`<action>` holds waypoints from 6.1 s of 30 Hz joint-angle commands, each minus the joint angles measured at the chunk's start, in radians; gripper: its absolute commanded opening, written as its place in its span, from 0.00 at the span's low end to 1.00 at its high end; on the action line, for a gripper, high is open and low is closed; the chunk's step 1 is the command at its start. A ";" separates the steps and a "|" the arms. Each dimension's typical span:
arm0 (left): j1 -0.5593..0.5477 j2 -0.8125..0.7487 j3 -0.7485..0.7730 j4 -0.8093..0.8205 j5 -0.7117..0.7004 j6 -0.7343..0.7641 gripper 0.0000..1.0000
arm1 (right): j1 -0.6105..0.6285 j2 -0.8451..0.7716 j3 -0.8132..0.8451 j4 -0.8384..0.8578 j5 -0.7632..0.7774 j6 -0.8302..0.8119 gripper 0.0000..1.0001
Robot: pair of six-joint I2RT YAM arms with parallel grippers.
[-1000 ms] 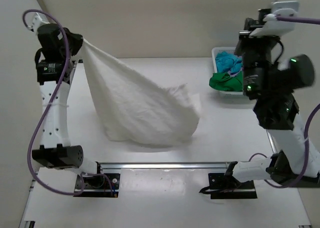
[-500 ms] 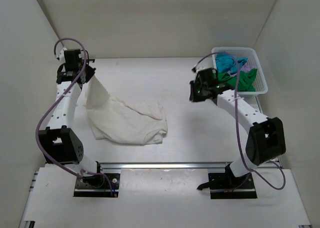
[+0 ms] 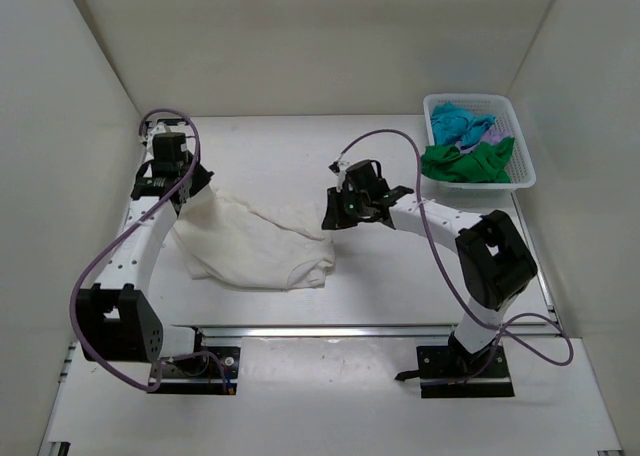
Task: Fold and stack the t-shirts
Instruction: Flatten out the tshirt
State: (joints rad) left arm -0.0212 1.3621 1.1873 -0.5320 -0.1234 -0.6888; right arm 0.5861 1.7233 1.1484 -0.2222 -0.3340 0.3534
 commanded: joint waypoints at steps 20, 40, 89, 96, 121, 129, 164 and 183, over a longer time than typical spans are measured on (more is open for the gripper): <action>-0.114 -0.092 -0.092 0.033 -0.007 0.057 0.00 | 0.004 0.186 -0.010 0.168 -0.016 0.249 0.21; -0.132 -0.096 -0.083 0.029 -0.001 0.058 0.00 | -0.017 0.251 -0.013 0.210 -0.083 0.363 0.23; -0.253 -0.222 -0.183 -0.022 0.039 0.040 0.00 | -0.131 -0.218 -0.409 0.090 -0.135 0.228 0.20; -0.255 -0.216 -0.190 -0.014 0.041 0.040 0.00 | -0.149 -0.310 -0.398 0.029 -0.109 0.242 0.20; -0.269 -0.228 -0.202 -0.011 0.047 0.035 0.00 | -0.091 -0.258 -0.306 -0.152 -0.016 0.223 0.15; -0.270 -0.227 -0.195 -0.016 0.047 0.037 0.00 | -0.091 -0.223 -0.332 -0.095 -0.053 0.257 0.16; -0.373 -0.097 0.833 -0.155 -0.453 0.317 0.00 | 0.389 -0.250 1.433 -0.782 0.932 -0.176 0.00; -0.143 0.098 0.554 -0.155 -0.216 0.175 0.00 | -0.176 -0.239 0.731 -0.450 0.494 -0.143 0.00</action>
State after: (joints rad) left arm -0.1955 1.4605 1.8183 -0.6773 -0.3573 -0.5018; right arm 0.5522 1.4788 1.9945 -0.5274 0.4984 -0.0761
